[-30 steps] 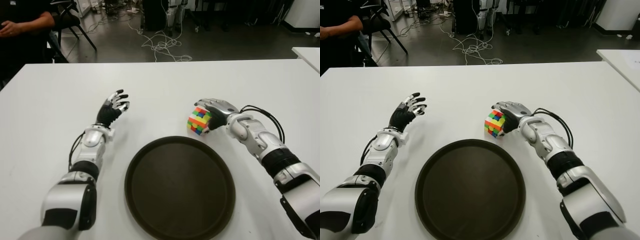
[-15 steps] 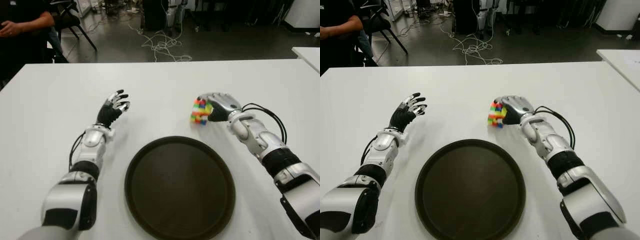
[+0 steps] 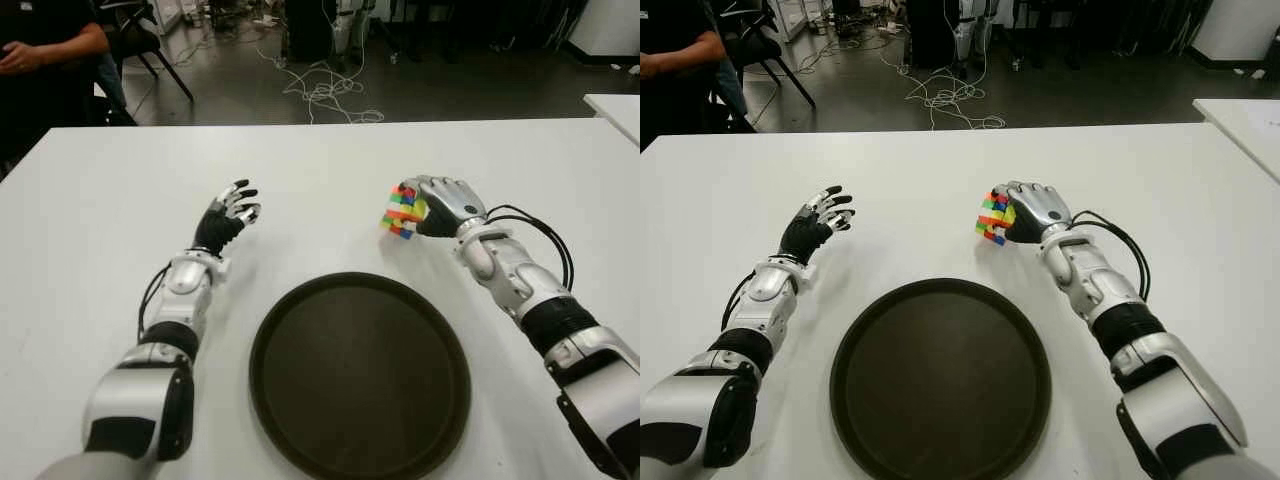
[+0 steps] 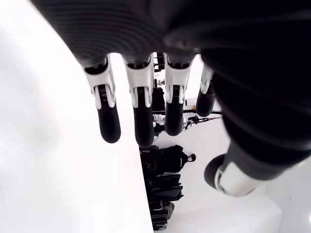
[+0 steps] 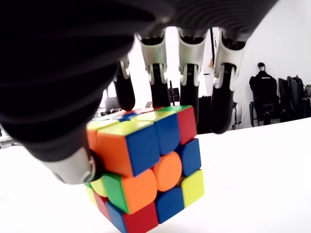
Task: Pick up the Rubik's Cube and put it in the plate
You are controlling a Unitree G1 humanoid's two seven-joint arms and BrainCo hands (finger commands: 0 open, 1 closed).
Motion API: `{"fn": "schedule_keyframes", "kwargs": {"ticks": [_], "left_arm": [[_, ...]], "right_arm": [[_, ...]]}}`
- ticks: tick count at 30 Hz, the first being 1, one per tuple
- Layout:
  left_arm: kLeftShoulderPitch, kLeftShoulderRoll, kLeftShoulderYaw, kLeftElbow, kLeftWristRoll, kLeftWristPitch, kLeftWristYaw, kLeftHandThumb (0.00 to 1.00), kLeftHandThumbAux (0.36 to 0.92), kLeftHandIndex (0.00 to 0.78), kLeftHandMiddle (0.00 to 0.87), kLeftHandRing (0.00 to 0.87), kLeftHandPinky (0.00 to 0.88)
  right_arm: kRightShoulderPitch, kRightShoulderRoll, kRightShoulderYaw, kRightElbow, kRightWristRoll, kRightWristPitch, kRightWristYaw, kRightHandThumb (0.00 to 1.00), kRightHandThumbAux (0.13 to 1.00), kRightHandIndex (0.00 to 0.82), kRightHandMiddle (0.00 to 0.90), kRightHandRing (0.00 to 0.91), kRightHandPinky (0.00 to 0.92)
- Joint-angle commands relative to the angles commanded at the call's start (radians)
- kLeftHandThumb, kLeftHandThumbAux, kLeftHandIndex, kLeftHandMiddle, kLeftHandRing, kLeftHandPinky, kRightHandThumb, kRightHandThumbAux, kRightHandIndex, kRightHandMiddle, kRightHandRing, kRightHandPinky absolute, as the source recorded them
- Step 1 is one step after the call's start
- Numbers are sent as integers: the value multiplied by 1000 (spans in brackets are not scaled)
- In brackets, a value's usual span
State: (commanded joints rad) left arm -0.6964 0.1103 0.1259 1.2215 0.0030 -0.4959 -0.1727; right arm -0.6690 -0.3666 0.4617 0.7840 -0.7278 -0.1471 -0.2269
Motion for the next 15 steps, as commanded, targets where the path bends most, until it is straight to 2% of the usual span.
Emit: {"fn": "schedule_keyframes", "kwargs": {"ticks": [4,15], "left_arm": [[1,0,2,-1,-1,-2,0,232,702,129,200,221,242],[0,0,4,2,-4,2,0,242,685,126,200,226,263]], "right_arm": [[2,-2,-11,8,2,-10,-22,825,700,360,521,453,366],[-3,-4,-14,45,-2,-37,-69,825,699,362,522,474,384]]}}
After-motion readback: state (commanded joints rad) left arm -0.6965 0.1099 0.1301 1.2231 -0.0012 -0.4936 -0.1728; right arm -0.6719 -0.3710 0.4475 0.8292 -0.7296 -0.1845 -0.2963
